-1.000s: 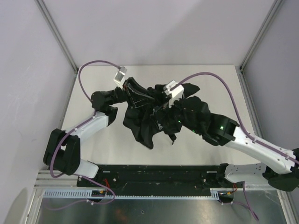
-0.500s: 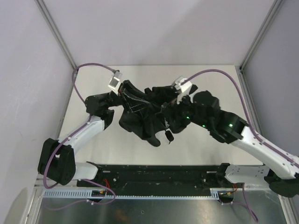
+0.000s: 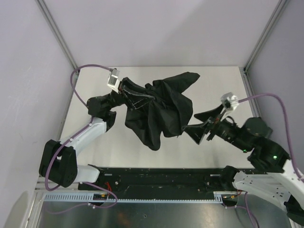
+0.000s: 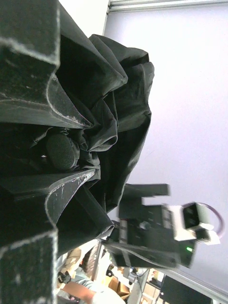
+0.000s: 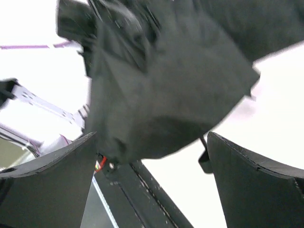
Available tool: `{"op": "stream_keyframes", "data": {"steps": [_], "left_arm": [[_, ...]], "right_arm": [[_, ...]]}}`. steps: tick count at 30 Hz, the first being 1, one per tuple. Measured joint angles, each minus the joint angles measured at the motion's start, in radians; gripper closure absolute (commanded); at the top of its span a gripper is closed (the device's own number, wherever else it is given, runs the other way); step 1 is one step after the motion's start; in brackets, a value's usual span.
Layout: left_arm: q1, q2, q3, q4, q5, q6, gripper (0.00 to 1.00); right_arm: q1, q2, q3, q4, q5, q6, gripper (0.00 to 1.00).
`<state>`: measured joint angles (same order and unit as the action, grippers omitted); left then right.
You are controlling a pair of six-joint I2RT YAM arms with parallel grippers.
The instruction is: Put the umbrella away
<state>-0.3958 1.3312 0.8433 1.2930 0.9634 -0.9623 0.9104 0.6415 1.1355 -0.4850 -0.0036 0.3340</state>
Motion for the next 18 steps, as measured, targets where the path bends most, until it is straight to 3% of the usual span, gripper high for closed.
{"op": "stream_keyframes", "data": {"steps": [5, 10, 13, 18], "left_arm": [[0.000, 0.000, 0.000, 0.000, -0.032, -0.022, 1.00], [0.002, -0.013, 0.000, -0.001, -0.051, -0.060, 1.00], [0.003, -0.027, 0.000, 0.000, -0.064, -0.081, 1.00], [0.003, -0.038, 0.000, 0.006, -0.071, -0.110, 1.00]], "right_arm": [[-0.097, -0.026, -0.231, 0.073, -0.111, 0.043, 0.03], [-0.295, -0.001, -0.303, 0.113, -0.257, 0.066, 0.10], [-0.406, 0.018, -0.305, 0.154, -0.369, 0.078, 0.06], [-0.441, 0.039, -0.339, 0.276, -0.550, 0.115, 0.01]]}}
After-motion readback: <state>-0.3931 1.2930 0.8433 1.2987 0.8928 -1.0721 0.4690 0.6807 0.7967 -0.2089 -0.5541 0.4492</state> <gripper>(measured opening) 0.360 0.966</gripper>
